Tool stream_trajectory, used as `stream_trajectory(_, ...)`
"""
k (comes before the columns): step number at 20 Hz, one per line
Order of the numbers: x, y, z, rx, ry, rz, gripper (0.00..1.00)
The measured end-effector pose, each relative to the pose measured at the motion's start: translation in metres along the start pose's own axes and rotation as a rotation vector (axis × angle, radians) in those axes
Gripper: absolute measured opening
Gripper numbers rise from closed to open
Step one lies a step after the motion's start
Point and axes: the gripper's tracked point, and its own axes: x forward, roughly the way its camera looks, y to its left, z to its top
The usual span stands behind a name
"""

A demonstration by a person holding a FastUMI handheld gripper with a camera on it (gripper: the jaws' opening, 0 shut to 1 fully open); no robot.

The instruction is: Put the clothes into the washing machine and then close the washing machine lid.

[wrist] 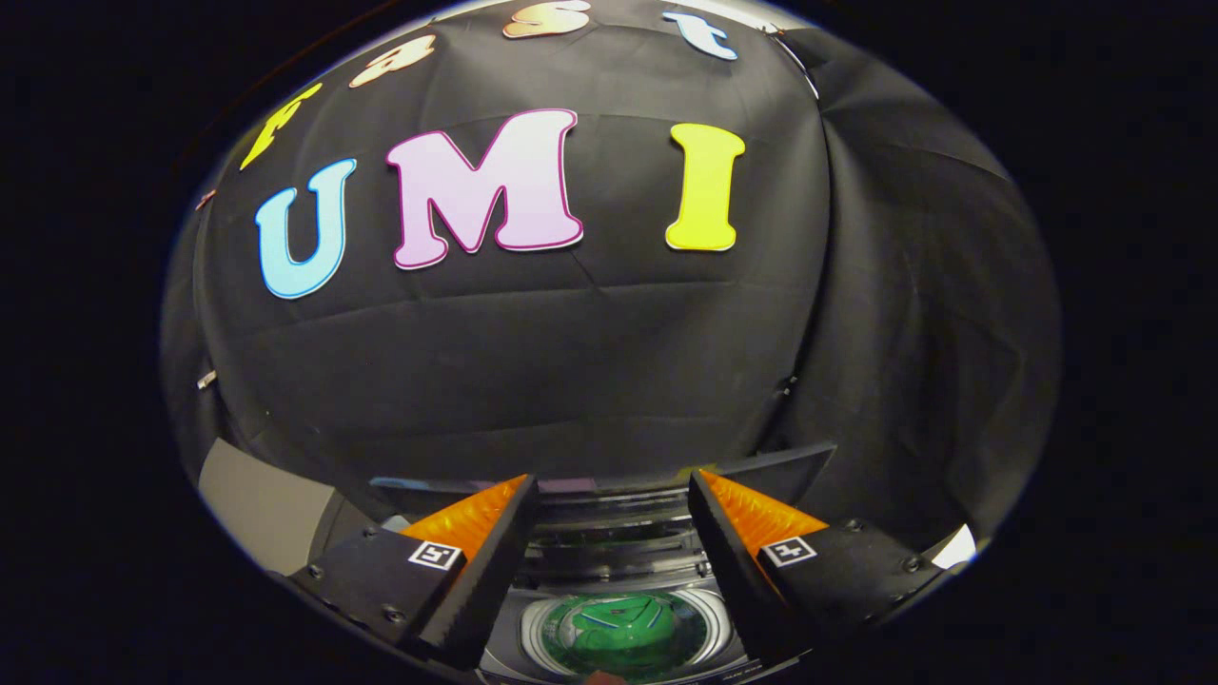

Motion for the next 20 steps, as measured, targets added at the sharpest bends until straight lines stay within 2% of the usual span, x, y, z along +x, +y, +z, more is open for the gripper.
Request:
stream_trajectory(6,0.046,-0.003,0.009,0.038,0.032,-0.008,0.98)
stream_trajectory(10,0.075,0.002,-0.009,0.044,0.109,0.005,1.0)
stream_trajectory(12,0.073,0.009,-0.011,0.013,0.112,0.025,0.99)
stream_trajectory(17,0.067,0.002,-0.021,-0.061,0.125,-0.019,0.99)
stream_trajectory(20,0.054,-0.001,-0.024,-0.047,0.1,-0.028,0.99)
